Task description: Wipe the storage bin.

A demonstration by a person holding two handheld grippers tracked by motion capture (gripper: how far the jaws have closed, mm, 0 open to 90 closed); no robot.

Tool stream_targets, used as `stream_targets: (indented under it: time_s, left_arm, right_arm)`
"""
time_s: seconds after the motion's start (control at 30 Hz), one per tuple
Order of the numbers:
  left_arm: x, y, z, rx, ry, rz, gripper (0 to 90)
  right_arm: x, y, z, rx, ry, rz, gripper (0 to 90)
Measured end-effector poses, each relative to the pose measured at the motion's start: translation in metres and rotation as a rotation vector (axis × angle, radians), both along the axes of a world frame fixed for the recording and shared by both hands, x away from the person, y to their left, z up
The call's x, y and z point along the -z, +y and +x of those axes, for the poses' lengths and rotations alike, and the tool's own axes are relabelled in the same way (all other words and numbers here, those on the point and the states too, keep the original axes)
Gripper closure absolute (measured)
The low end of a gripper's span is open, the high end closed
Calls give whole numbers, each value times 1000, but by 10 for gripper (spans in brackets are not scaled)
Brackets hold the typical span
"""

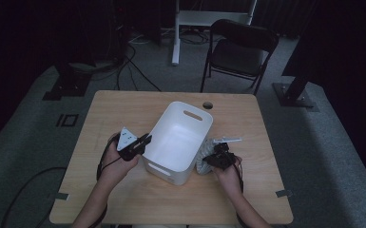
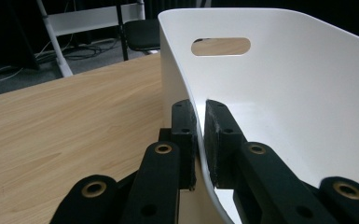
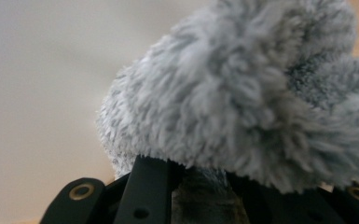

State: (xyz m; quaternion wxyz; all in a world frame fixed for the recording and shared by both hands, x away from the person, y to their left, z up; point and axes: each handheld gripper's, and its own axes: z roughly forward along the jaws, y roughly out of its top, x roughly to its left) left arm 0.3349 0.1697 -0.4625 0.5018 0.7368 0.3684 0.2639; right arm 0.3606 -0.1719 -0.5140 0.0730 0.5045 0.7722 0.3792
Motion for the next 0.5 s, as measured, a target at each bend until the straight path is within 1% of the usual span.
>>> stream_targets:
  time_s: [0.07, 0.1, 0.17, 0.2, 0.27, 0.3, 0.37, 0.47, 0.5]
  left_arm:
    - [0, 0, 0, 1, 0, 0, 823]
    - [0, 0, 0, -1, 0, -2, 819]
    - [0, 0, 1, -4, 0, -1, 817]
    - [0, 0, 0, -6, -1, 2, 818]
    - [0, 0, 1, -10, 1, 2, 818]
    - [0, 0, 1, -10, 1, 3, 818]
    - [0, 0, 1, -9, 1, 6, 818]
    - [-1, 0, 1, -6, 0, 13, 817]
    - [-1, 0, 1, -6, -1, 17, 817]
  right_arm:
    - [7, 0, 3, -4, 30, 1, 768]
    - [7, 0, 3, -5, 34, 3, 768]
    - [4, 0, 4, -16, 41, -12, 767]
    - [3, -1, 3, -20, 41, -11, 767]
    - [1, -2, 2, -28, 43, -1, 767]
    - [-3, -4, 1, -39, 41, 11, 767]
    - [-13, -6, -1, -45, 26, 31, 766]
    - [-34, -10, -5, -51, -27, 70, 766]
    - [-39, -11, -6, -51, -41, 80, 766]
